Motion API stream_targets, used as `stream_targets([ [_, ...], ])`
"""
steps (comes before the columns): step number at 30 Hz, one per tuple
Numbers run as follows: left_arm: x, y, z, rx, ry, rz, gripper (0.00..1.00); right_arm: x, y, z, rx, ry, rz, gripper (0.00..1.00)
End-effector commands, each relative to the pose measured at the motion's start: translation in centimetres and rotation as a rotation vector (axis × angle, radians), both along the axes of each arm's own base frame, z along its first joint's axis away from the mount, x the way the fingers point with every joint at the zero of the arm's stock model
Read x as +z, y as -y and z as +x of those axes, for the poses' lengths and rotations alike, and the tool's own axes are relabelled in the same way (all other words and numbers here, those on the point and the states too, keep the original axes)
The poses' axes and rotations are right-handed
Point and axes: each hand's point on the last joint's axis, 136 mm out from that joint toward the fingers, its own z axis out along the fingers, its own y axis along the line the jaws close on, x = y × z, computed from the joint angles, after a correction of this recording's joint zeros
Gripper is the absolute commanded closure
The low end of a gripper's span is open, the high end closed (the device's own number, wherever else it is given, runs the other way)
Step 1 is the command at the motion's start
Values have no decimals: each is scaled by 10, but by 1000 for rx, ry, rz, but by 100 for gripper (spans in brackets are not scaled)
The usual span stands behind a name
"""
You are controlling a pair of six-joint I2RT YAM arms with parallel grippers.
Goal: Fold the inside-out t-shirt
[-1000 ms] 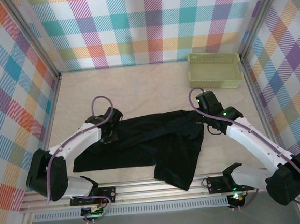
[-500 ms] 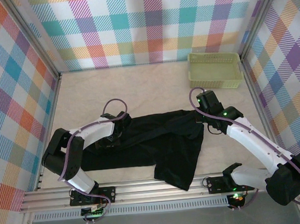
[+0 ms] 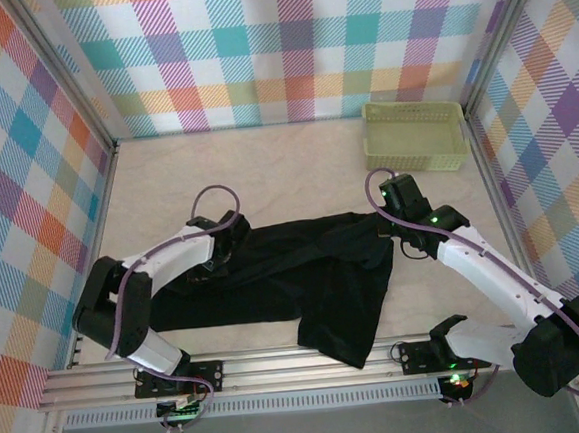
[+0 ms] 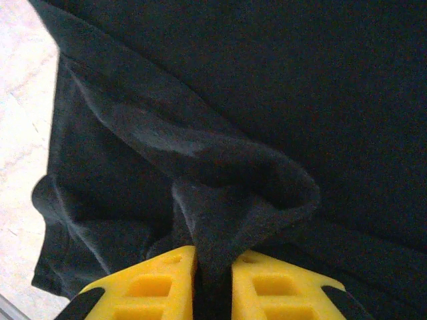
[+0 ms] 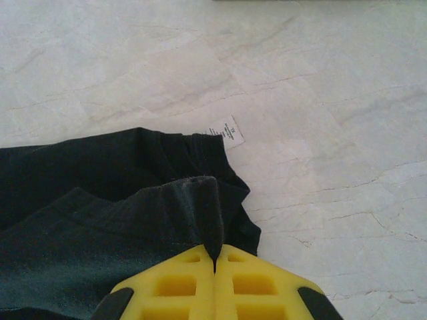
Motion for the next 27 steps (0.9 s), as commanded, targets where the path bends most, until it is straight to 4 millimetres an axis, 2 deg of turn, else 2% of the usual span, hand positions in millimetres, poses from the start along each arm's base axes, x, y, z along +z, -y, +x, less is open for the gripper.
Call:
stream_targets([
  [1, 21, -4, 11, 30, 84, -57, 82, -1, 5, 2, -4, 2, -18, 100],
  [4, 30, -11, 14, 71, 136, -128, 84, -1, 6, 2, -6, 1, -19, 100],
  [7, 37, -18, 19, 136, 204, -269, 89, 0, 8, 3, -14, 4, -27, 100],
  [11, 63, -23, 35, 212, 351, -503, 90, 9, 18, 6, -52, 11, -38, 100],
  [14, 93, -22, 58, 240, 477, -693, 90, 22, 25, 10, -80, 29, -34, 100],
  [17, 120, -23, 95, 271, 614, -922, 90, 30, 36, 15, -131, 27, -33, 100],
  [19, 128, -33, 114, 283, 655, -926, 90, 30, 48, 17, -182, 12, -25, 100],
  [20, 128, -43, 121, 296, 661, -871, 90, 28, 54, 17, -208, 2, -15, 100],
  [23, 111, -74, 127, 376, 625, -732, 89, 24, 67, 17, -260, -15, 25, 100],
  [27, 80, -95, 122, 442, 521, -615, 83, 17, 68, 19, -251, -21, 43, 100],
])
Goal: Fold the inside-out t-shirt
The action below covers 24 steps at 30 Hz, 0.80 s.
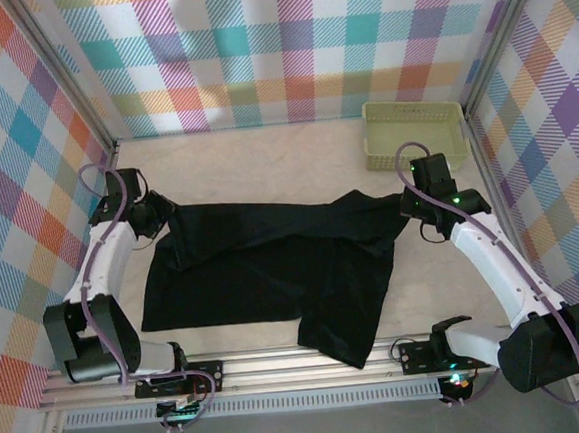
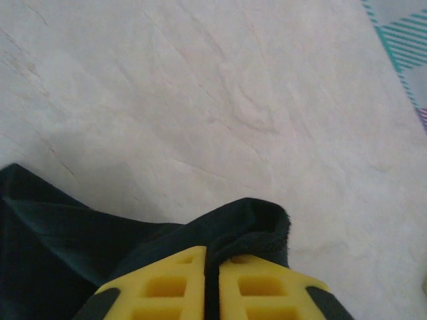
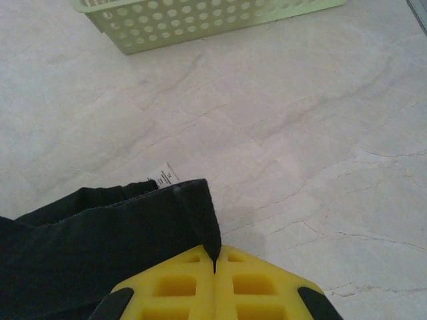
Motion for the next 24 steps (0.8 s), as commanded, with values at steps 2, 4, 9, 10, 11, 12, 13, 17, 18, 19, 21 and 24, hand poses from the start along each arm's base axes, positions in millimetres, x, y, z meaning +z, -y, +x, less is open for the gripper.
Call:
stream_targets([
  [2, -24, -26, -7, 27, -134, 103, 78, -7, -2, -1, 17, -9, 28, 100],
  [4, -38, -26, -16, 18, -214, 129, 71, -8, -9, 1, 49, -2, 51, 100],
  [9, -34, -12, -33, -47, -288, 316, 45, -7, -19, 2, 93, -3, 86, 100],
  [10, -28, -9, -35, -57, -282, 356, 43, -7, -20, 2, 98, -3, 90, 100],
  [11, -23, -7, -37, -66, -273, 382, 41, -7, -21, 2, 100, -4, 92, 100],
  [12, -17, 2, -36, -94, -251, 408, 38, -7, -21, 2, 102, -3, 93, 100],
  [13, -13, 11, -33, -137, -224, 428, 33, -6, -21, 3, 102, -1, 95, 100],
  [17, -23, 45, -18, -286, -224, 443, 23, -9, -22, 1, 101, -7, 103, 100],
  [18, -27, 48, -13, -304, -245, 456, 23, -9, -22, 2, 101, -3, 105, 100],
  [19, -32, 52, -7, -325, -268, 477, 23, -10, -22, 2, 101, -5, 106, 100],
  [21, -42, 57, 5, -358, -312, 524, 23, -10, -22, 1, 100, -6, 105, 100],
  [24, -55, 61, 19, -390, -371, 593, 23, -11, -21, 0, 98, -10, 99, 100],
])
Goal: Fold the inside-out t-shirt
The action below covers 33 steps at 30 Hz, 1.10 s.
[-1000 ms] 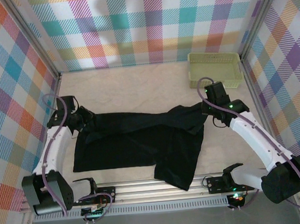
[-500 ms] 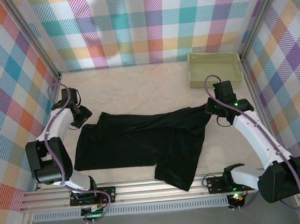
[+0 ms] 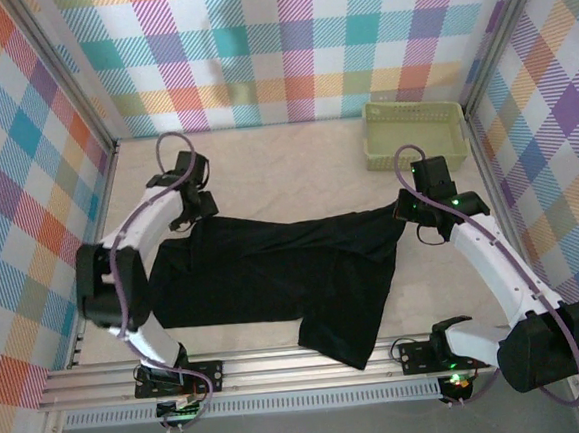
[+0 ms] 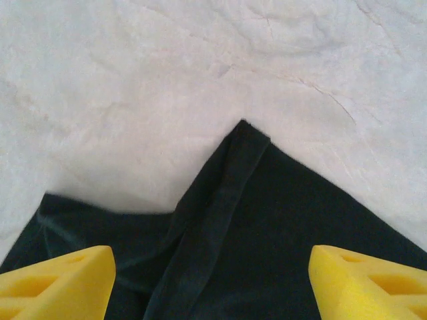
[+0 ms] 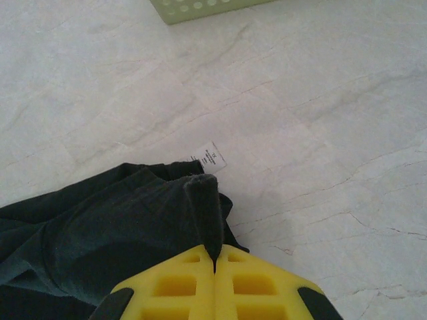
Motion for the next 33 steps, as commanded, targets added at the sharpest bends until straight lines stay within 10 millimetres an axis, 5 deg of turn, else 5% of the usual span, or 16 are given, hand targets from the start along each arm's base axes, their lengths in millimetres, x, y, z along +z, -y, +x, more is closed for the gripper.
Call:
stream_targets([
  [1, -13, -4, 4, -52, -92, 136, 24, 1, 1, 2, 3, 16, 4, 100],
  [14, -47, -6, 23, -71, -222, 208, 53, 0, 3, 1, -1, 13, -5, 100],
  [25, -63, -6, 16, -69, -296, 204, 58, 2, 3, 2, -7, 15, -7, 100],
  [33, -59, -11, 19, -44, -287, 211, 83, 4, 4, 2, -6, 16, -12, 100],
])
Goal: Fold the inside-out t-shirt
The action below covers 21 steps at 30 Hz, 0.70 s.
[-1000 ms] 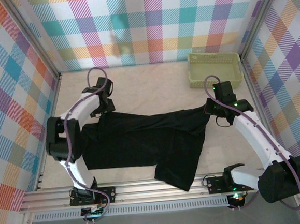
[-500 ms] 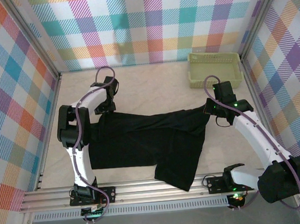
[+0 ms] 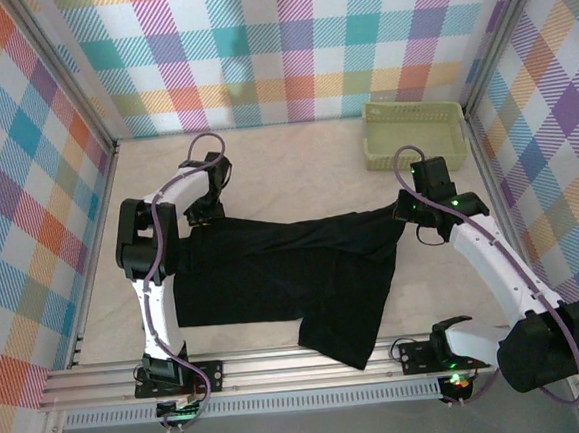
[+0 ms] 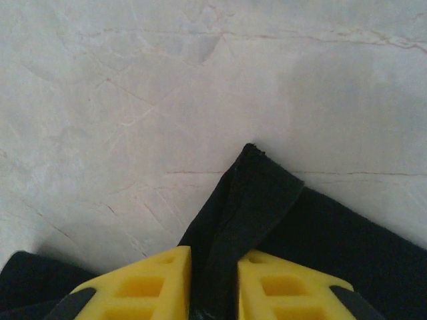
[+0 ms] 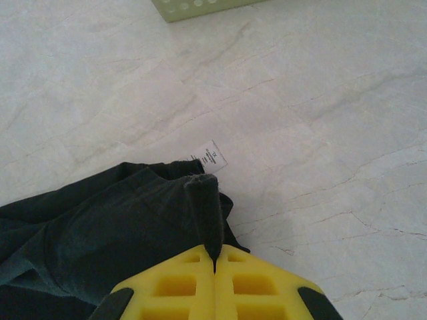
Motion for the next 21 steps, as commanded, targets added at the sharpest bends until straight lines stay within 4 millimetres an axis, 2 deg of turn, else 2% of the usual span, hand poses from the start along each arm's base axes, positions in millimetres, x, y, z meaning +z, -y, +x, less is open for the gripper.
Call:
stream_targets([
  [1, 13, -6, 2, 26, 13, 11, 87, 7, 5, 2, -9, 18, -14, 100],
  [4, 39, -8, 3, 62, 82, -29, 96, 13, 5, 3, -9, 26, -22, 100],
  [6, 64, -1, 4, 91, 158, -170, 100, 22, 9, 5, -24, 36, -40, 100],
  [8, 102, 11, 7, 131, 294, -439, 100, 37, 16, 8, -48, 62, -66, 100],
  [10, 144, 10, 11, 174, 446, -682, 100, 56, 21, 13, -71, 103, -79, 100],
  [11, 167, 7, 13, 193, 526, -793, 100, 66, 22, 16, -74, 128, -75, 100],
  [14, 212, -18, 9, 257, 671, -1000, 100, 94, 24, 21, -88, 197, -62, 100],
  [17, 227, -38, 6, 307, 738, -1116, 100, 113, 30, 25, -112, 242, -62, 100],
  [21, 213, -60, -5, 363, 740, -1053, 100, 127, 35, 26, -130, 276, -57, 100],
])
